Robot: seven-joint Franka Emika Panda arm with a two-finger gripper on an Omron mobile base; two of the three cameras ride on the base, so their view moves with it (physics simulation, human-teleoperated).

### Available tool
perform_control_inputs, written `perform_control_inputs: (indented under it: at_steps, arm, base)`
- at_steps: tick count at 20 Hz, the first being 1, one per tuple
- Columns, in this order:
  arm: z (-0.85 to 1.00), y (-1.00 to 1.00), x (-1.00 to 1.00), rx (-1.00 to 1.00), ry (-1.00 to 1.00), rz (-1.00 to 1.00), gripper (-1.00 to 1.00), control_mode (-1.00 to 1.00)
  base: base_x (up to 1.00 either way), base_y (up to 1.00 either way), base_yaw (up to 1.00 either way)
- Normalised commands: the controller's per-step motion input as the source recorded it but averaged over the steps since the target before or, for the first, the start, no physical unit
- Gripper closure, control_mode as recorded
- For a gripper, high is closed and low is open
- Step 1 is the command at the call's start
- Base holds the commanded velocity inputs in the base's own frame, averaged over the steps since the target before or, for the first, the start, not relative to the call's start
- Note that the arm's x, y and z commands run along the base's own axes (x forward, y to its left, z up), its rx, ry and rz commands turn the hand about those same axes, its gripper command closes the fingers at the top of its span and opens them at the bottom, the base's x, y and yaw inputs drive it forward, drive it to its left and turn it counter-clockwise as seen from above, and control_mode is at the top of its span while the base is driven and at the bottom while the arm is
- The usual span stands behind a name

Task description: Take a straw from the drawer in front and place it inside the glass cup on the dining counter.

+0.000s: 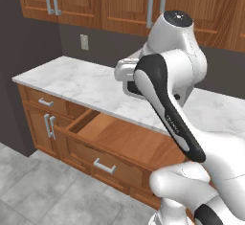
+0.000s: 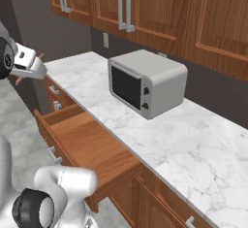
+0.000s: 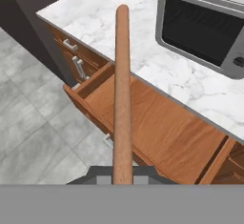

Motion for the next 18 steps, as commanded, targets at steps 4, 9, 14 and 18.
perform_control_inputs:
  at_steps: [4, 9, 14, 18]
  arm:
    - [-0.70, -0.78, -0.30, 0.00, 0.02, 0.00, 1.00, -1.00]
    - [-0.55, -0.50, -0.27, 0.00, 0.00, 0.00, 1.00, -1.00]
    - [0.06, -0.11, -0.05, 0.00, 0.00, 0.00, 1.00, 1.00]
    - [0.00, 0.00, 0.00, 0.00, 0.00, 0.00, 1.00, 1.00]
  base:
    - [0.00, 0.00, 0.00]
    - [0.00, 0.00, 0.00]
    - [0.00, 0.00, 0.00]
    - [-0.46, 0.06, 0.00]
